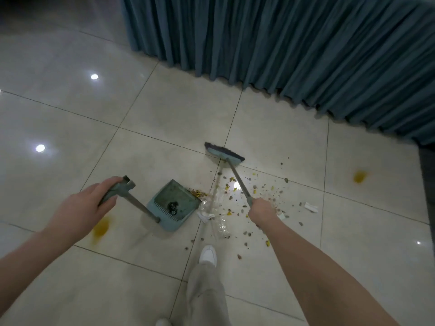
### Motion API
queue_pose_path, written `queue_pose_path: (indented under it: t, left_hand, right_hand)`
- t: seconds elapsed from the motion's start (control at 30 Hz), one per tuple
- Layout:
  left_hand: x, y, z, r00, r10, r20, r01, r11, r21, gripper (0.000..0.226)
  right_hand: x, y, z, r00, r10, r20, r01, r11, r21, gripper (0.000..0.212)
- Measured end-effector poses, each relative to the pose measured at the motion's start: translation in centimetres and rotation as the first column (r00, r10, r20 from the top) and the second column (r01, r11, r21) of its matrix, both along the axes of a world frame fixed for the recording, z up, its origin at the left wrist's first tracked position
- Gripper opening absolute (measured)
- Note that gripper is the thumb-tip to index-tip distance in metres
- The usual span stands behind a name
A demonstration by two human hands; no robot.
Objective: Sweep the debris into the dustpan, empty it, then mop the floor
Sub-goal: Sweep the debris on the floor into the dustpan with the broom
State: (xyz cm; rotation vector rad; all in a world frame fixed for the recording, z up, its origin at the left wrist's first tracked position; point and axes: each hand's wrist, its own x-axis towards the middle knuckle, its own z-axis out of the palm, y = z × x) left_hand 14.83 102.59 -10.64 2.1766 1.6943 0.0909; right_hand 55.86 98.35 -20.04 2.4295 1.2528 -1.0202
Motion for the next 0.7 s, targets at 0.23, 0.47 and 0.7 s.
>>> queue_pose_path:
  t: [0.23,0.47,0.7]
  left_hand:
    - [-0.2,-5.7,0.6,1.0,-0.029,0.0,0.029,0.999,0.025,0.039]
    - [-1.6,-16.2,0.7,1.0,-0.008,0.021,0.006,0.997,0.081,0.041]
    - [-2.0,-22.2,1.3,0.998,-0.034,0.045,0.031,0.997,0.072,0.041]
  right_hand:
    - [-2.1,-10.1,-0.6,0.997,0.06,-0.037,-0.06,0.998,-0.003,0.035]
    - [-5.2,-23.8,1.5,0.993,0.112,-0.048,-0.114,0.992,-0.057,0.045]
    - [-6.4,-31.8,3.2,0.997,0.082,-0.001,-0.082,0.995,-0.065,0.045]
